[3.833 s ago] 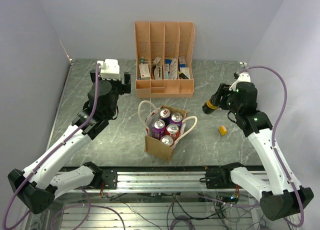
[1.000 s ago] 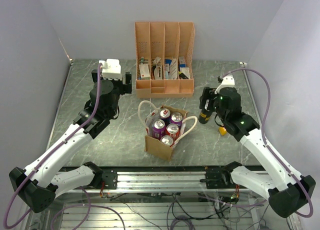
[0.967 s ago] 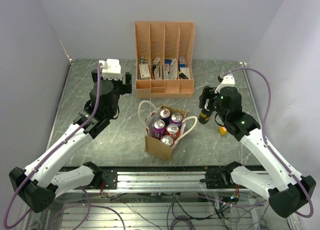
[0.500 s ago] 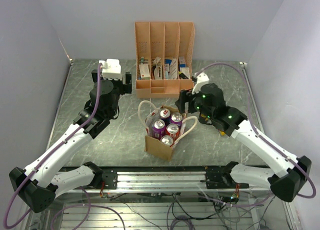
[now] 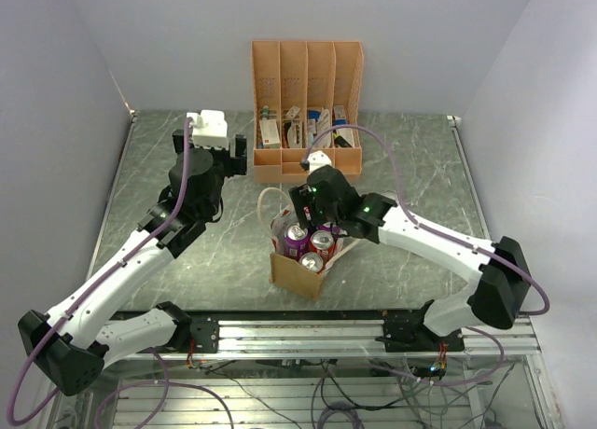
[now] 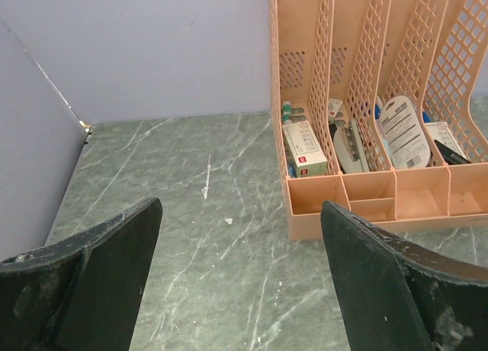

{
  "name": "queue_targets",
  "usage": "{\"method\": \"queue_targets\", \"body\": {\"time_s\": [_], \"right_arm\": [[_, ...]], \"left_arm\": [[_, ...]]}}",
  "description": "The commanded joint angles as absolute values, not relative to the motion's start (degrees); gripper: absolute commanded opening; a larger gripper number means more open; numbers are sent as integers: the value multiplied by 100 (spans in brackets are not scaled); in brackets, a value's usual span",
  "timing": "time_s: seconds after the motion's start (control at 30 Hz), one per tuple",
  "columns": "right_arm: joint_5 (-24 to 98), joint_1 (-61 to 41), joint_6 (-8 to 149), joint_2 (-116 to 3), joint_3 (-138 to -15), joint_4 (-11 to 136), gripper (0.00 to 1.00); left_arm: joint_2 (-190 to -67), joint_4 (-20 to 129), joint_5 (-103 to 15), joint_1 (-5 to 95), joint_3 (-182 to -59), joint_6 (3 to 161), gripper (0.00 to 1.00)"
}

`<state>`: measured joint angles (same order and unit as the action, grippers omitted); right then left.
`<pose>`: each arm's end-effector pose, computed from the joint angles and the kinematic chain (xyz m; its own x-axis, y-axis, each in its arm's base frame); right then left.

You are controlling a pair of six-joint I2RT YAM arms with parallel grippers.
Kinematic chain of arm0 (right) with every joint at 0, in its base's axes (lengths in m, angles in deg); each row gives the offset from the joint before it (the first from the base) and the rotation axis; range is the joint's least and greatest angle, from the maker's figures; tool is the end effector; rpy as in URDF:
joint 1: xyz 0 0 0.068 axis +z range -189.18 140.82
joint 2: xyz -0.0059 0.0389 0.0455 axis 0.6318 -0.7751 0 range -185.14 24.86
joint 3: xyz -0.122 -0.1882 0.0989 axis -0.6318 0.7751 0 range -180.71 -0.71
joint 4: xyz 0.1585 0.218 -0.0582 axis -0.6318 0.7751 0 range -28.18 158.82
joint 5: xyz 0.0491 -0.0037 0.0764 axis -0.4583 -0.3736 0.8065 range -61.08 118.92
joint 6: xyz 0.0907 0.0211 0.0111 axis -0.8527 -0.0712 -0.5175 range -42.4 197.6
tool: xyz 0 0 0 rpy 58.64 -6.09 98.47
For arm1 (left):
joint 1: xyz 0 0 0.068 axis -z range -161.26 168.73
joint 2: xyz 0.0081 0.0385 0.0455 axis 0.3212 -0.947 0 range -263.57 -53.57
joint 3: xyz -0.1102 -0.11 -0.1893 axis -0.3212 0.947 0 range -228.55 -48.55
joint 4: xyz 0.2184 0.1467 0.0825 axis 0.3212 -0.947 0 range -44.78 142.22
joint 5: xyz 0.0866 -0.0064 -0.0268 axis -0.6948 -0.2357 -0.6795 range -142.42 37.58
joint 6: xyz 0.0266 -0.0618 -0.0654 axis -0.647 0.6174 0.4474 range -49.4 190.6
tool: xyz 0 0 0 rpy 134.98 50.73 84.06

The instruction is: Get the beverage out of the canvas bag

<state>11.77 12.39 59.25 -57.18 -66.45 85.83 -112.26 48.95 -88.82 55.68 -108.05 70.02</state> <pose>0.2508 0.2759 0.2309 -0.5733 -0.2386 -0.7838 -0.4513 0.8904 0.0590 0.2692 -0.1396 0.3720 -0.0341 0.0359 -0.9988 0.0104 0.9993 0.0355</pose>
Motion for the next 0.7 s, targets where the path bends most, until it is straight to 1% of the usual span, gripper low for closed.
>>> {"method": "queue_targets", "body": {"time_s": [0.0,0.33,0.67], "right_arm": [[778,1322,5849,-6007,-6974,8548,72],[482,1429,5905,-6620,-7217,8673,70],[353,1447,5776,-6892,-7187,8654,67]], "left_arm": [[-11223,4947,-8823,5600,-11007,7069,96],[-11224,4958,-8845,5600,-10998,7059,95],[-11275,4954,-8819,5600,-11007,7060,95]]}}
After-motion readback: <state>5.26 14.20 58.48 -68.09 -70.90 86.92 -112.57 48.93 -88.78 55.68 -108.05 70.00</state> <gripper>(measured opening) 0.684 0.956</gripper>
